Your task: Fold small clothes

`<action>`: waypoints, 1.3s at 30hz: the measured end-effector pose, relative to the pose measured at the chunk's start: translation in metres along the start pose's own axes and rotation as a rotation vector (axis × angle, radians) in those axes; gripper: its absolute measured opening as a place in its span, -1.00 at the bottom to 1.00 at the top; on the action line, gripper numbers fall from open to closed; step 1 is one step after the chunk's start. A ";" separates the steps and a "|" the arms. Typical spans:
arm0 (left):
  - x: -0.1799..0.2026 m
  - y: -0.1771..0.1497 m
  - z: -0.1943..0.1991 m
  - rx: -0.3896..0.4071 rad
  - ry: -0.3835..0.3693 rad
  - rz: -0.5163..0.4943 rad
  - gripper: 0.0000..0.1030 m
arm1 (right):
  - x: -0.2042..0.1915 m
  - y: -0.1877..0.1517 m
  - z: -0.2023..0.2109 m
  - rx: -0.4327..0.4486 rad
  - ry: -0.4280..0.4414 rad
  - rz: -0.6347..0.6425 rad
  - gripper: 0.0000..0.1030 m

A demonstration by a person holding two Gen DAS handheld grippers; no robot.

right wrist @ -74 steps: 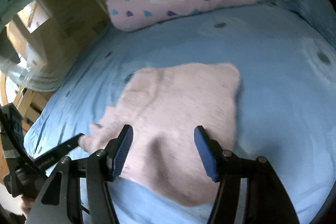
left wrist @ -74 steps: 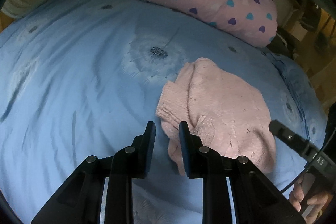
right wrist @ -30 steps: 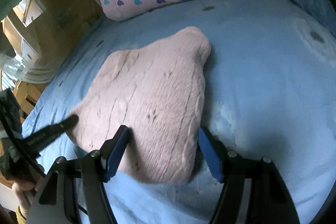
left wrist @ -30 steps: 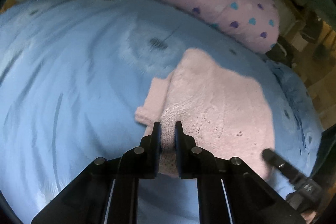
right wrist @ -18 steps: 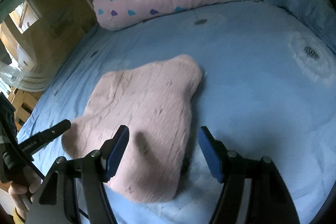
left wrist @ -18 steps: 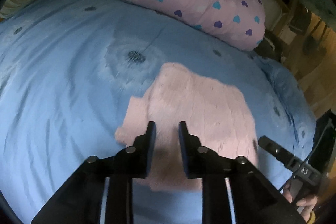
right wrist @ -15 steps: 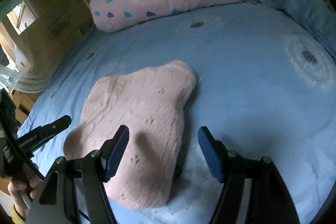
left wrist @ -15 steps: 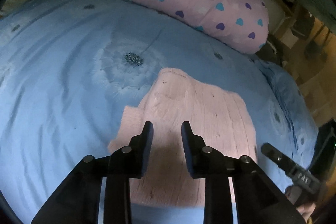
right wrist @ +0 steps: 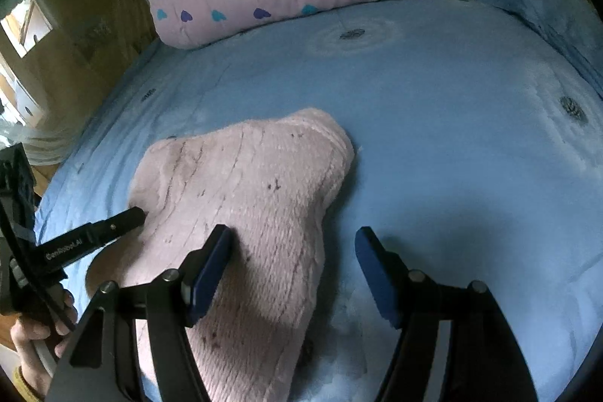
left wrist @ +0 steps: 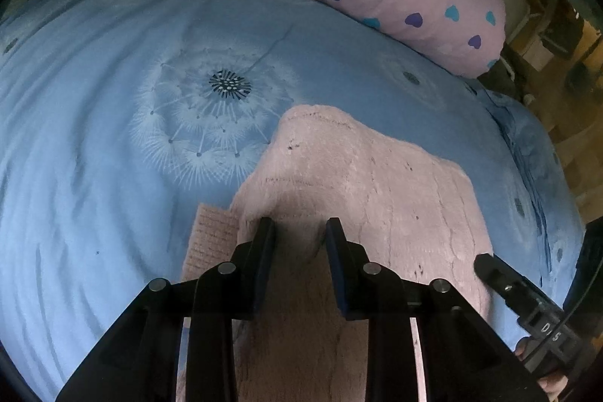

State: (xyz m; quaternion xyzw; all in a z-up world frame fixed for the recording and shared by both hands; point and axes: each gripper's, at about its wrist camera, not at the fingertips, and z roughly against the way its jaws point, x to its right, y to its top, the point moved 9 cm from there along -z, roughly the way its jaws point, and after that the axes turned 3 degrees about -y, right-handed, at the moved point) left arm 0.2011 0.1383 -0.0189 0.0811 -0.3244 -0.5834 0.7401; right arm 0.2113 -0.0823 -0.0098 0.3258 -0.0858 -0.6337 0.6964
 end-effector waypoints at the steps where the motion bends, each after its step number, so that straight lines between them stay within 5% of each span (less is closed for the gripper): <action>1: 0.001 0.000 -0.003 -0.005 0.001 -0.008 -0.56 | -0.001 -0.001 -0.004 -0.008 -0.009 0.019 0.39; 4: 0.003 -0.002 -0.009 0.004 0.067 -0.070 -0.76 | -0.008 -0.003 -0.019 -0.031 0.001 0.045 0.37; 6: -0.003 0.000 -0.001 0.032 0.120 -0.071 -0.92 | -0.017 -0.001 -0.024 -0.032 0.019 0.059 0.15; 11: -0.061 -0.005 0.003 0.014 0.345 -0.005 -1.00 | -0.055 0.012 -0.026 0.078 -0.161 0.343 0.01; 15: -0.087 -0.020 0.003 -0.012 0.162 0.160 -1.00 | -0.053 0.007 -0.044 0.029 -0.196 0.359 0.05; 20: -0.079 -0.018 0.026 -0.039 0.120 0.136 -1.00 | -0.035 0.007 -0.029 0.005 -0.076 0.160 0.18; 27: -0.051 -0.023 0.065 -0.025 0.023 0.134 -0.31 | -0.001 -0.015 0.017 0.038 -0.016 -0.038 0.44; 33: -0.027 -0.040 0.062 -0.056 -0.185 0.193 0.02 | 0.007 -0.049 0.029 -0.047 0.124 -0.166 0.52; 39: -0.031 -0.055 0.041 -0.073 -0.122 0.134 0.02 | 0.001 -0.076 0.003 -0.122 0.161 -0.199 0.55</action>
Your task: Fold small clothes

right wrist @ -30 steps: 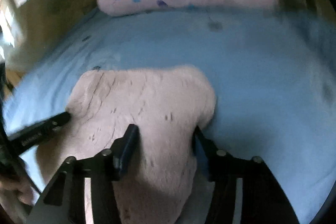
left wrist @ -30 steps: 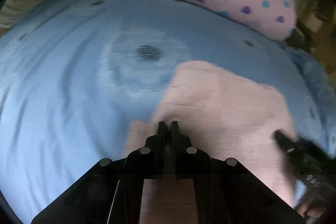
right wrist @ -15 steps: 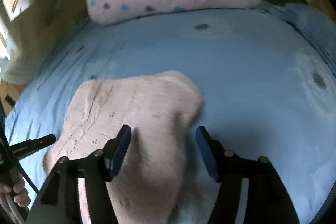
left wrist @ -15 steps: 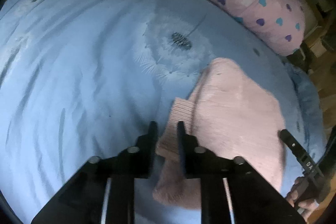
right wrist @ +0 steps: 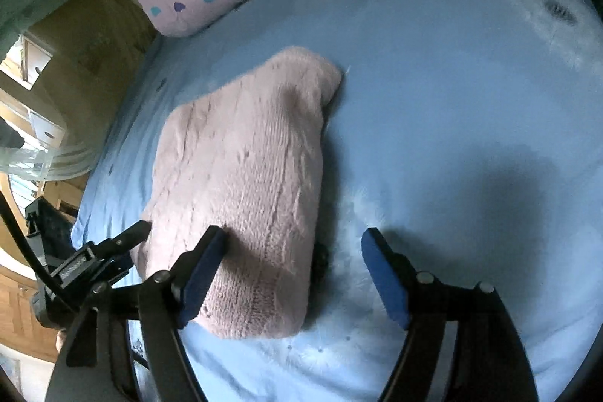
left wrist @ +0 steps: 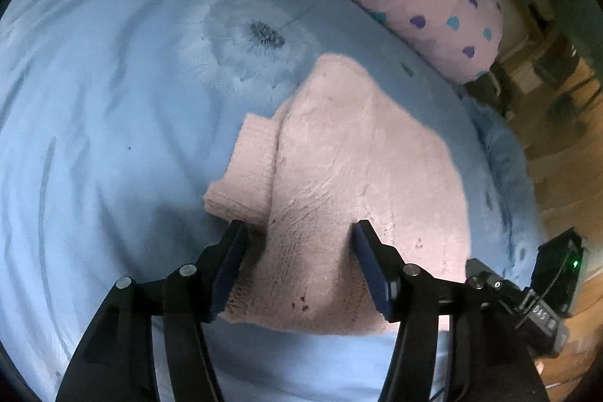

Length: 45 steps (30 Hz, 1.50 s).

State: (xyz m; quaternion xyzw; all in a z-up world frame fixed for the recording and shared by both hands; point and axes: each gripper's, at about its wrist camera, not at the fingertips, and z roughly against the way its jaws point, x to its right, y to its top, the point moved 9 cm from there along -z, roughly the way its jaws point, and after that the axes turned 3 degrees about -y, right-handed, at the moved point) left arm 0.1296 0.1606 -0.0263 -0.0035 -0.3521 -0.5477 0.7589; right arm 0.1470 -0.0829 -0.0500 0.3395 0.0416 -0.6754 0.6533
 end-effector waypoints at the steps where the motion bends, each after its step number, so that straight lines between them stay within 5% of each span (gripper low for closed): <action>1: 0.001 0.000 -0.001 -0.005 -0.010 -0.004 0.02 | -0.001 -0.001 -0.004 0.000 0.016 -0.013 0.58; 6: 0.005 -0.005 0.000 -0.027 -0.070 -0.010 0.05 | -0.008 -0.007 -0.028 -0.050 0.126 -0.078 0.62; 13: 0.011 -0.009 -0.009 -0.048 -0.083 -0.014 0.20 | -0.024 -0.015 -0.038 -0.005 0.105 0.077 0.71; 22: 0.009 -0.009 -0.017 -0.053 -0.106 -0.004 0.28 | -0.022 -0.008 -0.040 -0.034 0.153 0.046 0.72; 26: 0.010 -0.010 -0.020 -0.043 -0.119 -0.004 0.30 | -0.034 -0.003 -0.048 -0.056 0.165 0.018 0.42; 28: 0.010 -0.010 -0.018 -0.040 -0.123 -0.007 0.14 | -0.040 0.000 -0.050 -0.059 0.171 0.008 0.10; 33: 0.008 -0.009 -0.006 -0.033 -0.190 0.030 -0.43 | -0.052 0.003 -0.035 -0.061 0.198 0.011 -0.07; 45: 0.076 -0.056 0.017 -0.128 -0.325 -0.026 -0.53 | -0.056 -0.006 0.033 -0.132 0.306 -0.102 -0.11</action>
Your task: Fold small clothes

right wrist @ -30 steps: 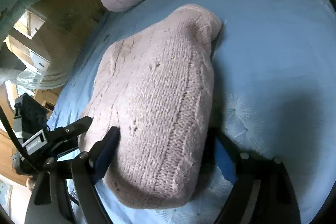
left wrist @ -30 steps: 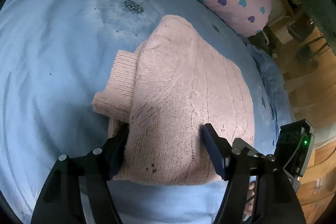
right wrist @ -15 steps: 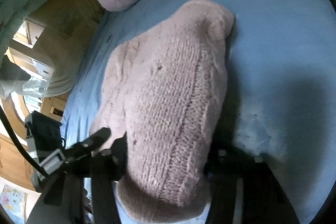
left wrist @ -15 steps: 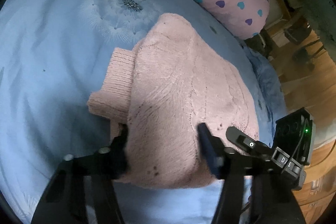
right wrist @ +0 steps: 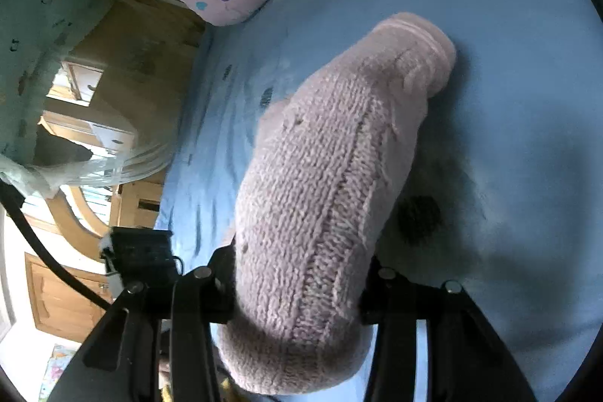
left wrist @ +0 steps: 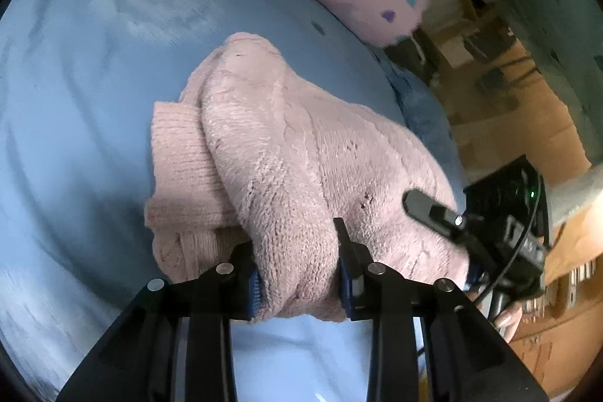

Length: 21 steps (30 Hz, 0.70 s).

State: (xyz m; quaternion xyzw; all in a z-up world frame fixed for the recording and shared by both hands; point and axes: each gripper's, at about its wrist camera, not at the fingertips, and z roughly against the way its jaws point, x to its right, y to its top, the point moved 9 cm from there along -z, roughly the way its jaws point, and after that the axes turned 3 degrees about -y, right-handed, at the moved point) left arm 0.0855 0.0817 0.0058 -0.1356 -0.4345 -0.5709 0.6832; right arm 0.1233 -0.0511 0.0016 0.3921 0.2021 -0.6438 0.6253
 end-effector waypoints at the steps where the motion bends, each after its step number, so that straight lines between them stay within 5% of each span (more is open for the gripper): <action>1: 0.004 -0.006 0.000 -0.011 -0.007 0.003 -0.53 | 0.001 -0.005 0.009 -0.004 -0.003 0.005 -0.11; 5: 0.030 -0.037 0.001 -0.052 -0.045 0.008 -0.53 | 0.008 -0.028 0.048 -0.025 -0.019 0.039 -0.11; 10: 0.059 -0.076 -0.011 -0.106 -0.005 -0.059 -0.53 | 0.042 -0.060 0.091 -0.041 -0.086 0.047 -0.11; 15: 0.076 -0.102 -0.032 -0.157 0.082 -0.148 -0.52 | 0.081 -0.079 0.116 -0.028 -0.249 0.124 -0.05; 21: 0.071 -0.116 -0.049 -0.161 0.254 -0.267 -0.40 | 0.130 -0.097 0.099 -0.012 -0.420 0.190 0.22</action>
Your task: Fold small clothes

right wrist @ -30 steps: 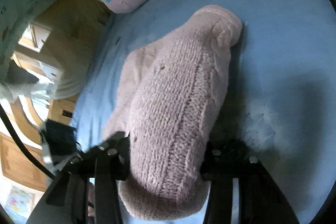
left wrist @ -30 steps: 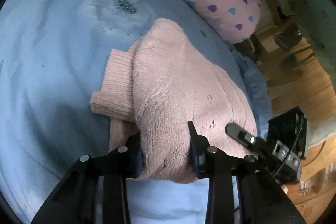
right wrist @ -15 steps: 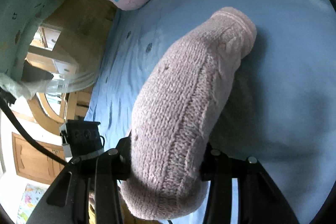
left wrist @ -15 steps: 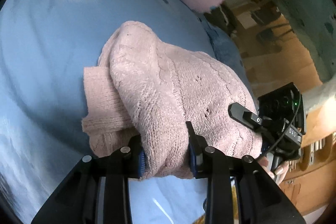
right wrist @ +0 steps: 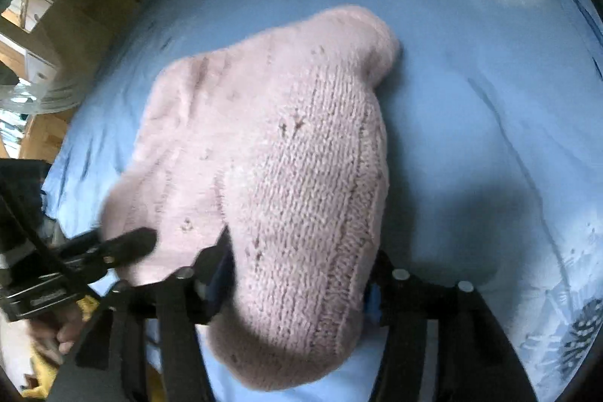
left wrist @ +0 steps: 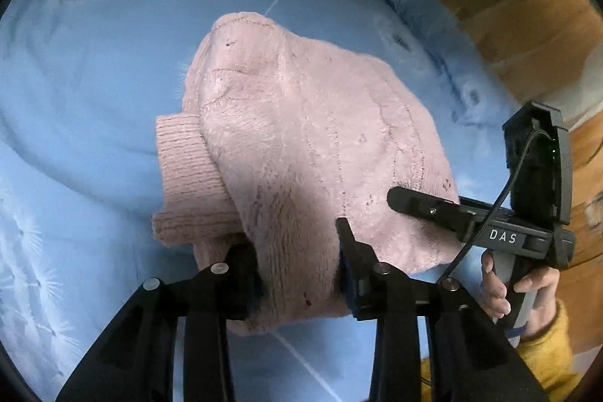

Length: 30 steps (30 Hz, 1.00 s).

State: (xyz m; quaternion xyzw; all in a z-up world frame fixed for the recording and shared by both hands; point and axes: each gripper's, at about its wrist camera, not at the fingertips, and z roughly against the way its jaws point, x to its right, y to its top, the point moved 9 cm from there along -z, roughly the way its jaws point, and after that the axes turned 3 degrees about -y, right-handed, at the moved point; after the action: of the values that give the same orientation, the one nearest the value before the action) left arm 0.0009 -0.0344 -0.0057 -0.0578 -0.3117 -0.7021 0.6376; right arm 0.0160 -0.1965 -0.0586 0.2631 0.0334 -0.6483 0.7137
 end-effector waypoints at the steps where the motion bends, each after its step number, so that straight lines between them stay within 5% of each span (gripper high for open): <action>1: 0.000 -0.001 0.000 0.004 0.014 -0.012 -0.40 | 0.000 0.000 0.002 0.027 -0.003 0.005 0.25; 18: -0.010 -0.039 0.051 0.108 0.241 -0.057 -0.37 | -0.021 -0.061 0.094 0.220 -0.212 0.120 0.28; 30: -0.008 -0.075 0.024 0.098 0.390 -0.072 -0.29 | -0.011 -0.092 0.077 0.284 -0.324 0.063 0.55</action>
State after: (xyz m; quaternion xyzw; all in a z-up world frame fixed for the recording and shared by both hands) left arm -0.0746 -0.0157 -0.0176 0.1213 -0.2181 -0.7064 0.6623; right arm -0.0946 -0.2210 -0.0191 0.2541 -0.1818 -0.6576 0.6855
